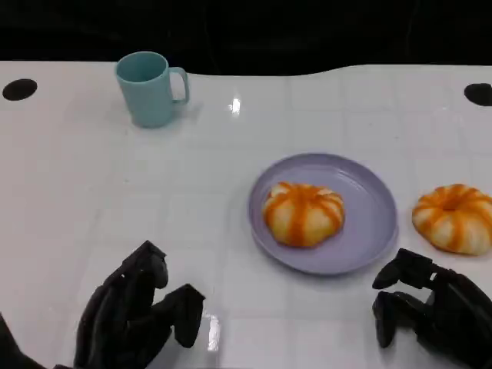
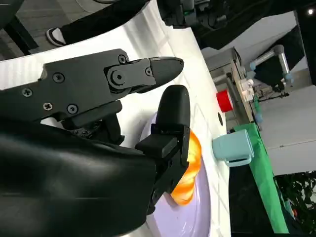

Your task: Grasp the bread from the table and place it into the plate.

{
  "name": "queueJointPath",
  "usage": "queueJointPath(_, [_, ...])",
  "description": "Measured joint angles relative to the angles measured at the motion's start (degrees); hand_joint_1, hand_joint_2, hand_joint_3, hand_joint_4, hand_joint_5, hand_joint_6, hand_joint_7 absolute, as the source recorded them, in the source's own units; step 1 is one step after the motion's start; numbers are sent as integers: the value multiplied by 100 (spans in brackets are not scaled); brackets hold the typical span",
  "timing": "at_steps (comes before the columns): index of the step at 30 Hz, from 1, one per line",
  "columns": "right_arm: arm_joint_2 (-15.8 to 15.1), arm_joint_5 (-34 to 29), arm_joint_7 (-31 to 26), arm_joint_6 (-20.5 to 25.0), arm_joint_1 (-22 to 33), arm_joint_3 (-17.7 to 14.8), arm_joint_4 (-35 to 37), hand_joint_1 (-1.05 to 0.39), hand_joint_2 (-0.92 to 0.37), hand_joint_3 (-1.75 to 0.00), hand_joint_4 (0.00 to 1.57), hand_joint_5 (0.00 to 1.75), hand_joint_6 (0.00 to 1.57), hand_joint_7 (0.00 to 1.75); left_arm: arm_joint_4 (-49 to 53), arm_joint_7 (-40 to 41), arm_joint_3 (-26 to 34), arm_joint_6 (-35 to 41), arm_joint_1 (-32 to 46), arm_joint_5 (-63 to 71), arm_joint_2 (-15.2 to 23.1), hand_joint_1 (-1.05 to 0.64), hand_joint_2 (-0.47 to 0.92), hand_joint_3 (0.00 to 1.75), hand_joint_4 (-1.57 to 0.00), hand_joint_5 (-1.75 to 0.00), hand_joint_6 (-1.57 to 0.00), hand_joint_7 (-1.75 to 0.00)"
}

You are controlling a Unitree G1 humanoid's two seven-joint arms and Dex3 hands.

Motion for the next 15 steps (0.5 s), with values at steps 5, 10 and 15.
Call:
queueJointPath(5, [-3,5,16,-53,-36,-11,82,-57,-92,-16,70,168,70,133,38,-3,8,-53,14,20,-44,-75,90,22,-117,-175,-92,-174])
queueJointPath(10, [-4,-30,-55,-123,-37,-11,97,-57,-92,-18,70,169,70,133,77,-36,5,-54,9,60,-44,-72,90,21,-117,-175,-93,-174])
queueJointPath(15, [-10,-32,-17,-338,-123,-45,314,-59,-92,-18,70,169,69,136,287,-100,-2,-128,-66,135,-42,-73,90,20,-116,-175,-91,-170])
